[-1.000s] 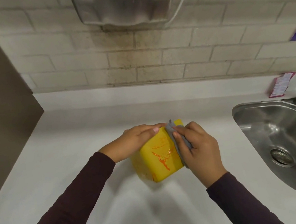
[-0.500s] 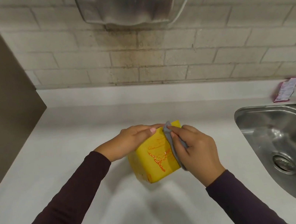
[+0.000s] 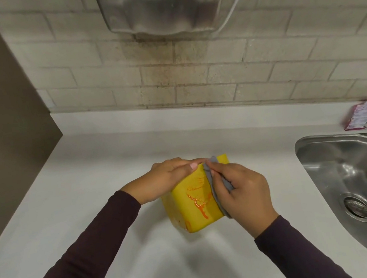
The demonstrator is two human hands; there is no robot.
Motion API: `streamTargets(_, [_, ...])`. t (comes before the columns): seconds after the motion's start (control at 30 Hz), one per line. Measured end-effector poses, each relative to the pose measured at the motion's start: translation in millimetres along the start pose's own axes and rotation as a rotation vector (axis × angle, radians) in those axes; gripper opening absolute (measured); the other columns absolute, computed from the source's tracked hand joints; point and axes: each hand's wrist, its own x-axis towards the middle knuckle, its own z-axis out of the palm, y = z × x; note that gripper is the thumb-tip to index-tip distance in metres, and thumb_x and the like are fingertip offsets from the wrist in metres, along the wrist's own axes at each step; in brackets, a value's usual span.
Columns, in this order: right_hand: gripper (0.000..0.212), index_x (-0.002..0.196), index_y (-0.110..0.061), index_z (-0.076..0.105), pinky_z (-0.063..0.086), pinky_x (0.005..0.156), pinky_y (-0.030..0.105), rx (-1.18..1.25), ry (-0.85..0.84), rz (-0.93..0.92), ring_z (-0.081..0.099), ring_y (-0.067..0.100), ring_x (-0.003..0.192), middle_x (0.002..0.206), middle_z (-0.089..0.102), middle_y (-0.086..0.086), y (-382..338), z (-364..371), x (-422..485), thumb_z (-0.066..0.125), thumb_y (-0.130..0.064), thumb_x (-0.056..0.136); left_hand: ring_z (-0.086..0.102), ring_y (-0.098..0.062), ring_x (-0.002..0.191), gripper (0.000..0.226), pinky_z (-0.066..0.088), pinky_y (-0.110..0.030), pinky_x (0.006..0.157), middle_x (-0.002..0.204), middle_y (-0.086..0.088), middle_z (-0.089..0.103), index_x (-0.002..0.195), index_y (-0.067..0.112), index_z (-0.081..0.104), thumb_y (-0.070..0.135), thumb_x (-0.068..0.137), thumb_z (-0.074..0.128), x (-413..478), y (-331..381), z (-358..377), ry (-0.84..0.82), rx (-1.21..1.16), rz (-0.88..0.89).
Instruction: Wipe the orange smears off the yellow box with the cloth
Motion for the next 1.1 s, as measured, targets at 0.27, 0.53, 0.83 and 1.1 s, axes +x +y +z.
streamTargets(0.27, [0.025, 0.093, -0.010, 0.074, 0.055, 0.053, 0.030, -0.054, 0.050, 0.042, 0.067, 0.024, 0.062, 0.075, 0.073, 0.008, 11.7, -4.7, 14.2, 0.053, -0.019, 0.085, 0.053, -0.016, 0.122, 0.024, 0.030, -0.045, 0.114, 0.115, 0.017, 0.062, 0.095, 0.073, 0.050, 0.058, 0.081, 0.035, 3.3, 3.1, -10.0, -0.020, -0.031, -0.014])
streamTargets(0.53, [0.030, 0.097, -0.014, 0.073, 0.049, 0.045, 0.026, -0.056, -0.041, -0.092, 0.063, 0.019, 0.055, 0.069, 0.070, 0.003, -5.2, -0.3, 2.1, 0.048, -0.026, 0.088, 0.047, -0.014, 0.128, 0.024, 0.025, -0.045, 0.116, 0.124, 0.015, 0.057, 0.099, 0.067, 0.044, 0.056, 0.082, 0.031, 2.3, 5.4, -9.8, -0.003, 0.013, -0.017])
streamTargets(0.83, [0.028, 0.095, -0.012, 0.074, 0.055, 0.056, 0.029, -0.025, -0.012, 0.043, 0.068, 0.023, 0.067, 0.080, 0.074, 0.006, -9.1, 1.3, 16.0, 0.051, -0.026, 0.089, 0.047, -0.013, 0.123, 0.026, 0.023, -0.046, 0.116, 0.106, 0.023, 0.053, 0.095, 0.070, 0.041, 0.046, 0.097, 0.033, 0.9, 6.5, -5.6, 0.028, 0.039, -0.024])
streamTargets(1.1, [0.032, 0.094, -0.012, 0.074, 0.053, 0.048, 0.031, -0.054, -0.082, -0.041, 0.064, 0.023, 0.057, 0.068, 0.068, 0.006, 4.2, -12.0, 3.4, 0.047, -0.028, 0.087, 0.048, -0.013, 0.127, 0.023, 0.024, -0.044, 0.117, 0.122, 0.017, 0.059, 0.096, 0.071, 0.046, 0.057, 0.083, 0.033, 0.3, 7.7, -8.8, 0.004, -0.007, -0.034])
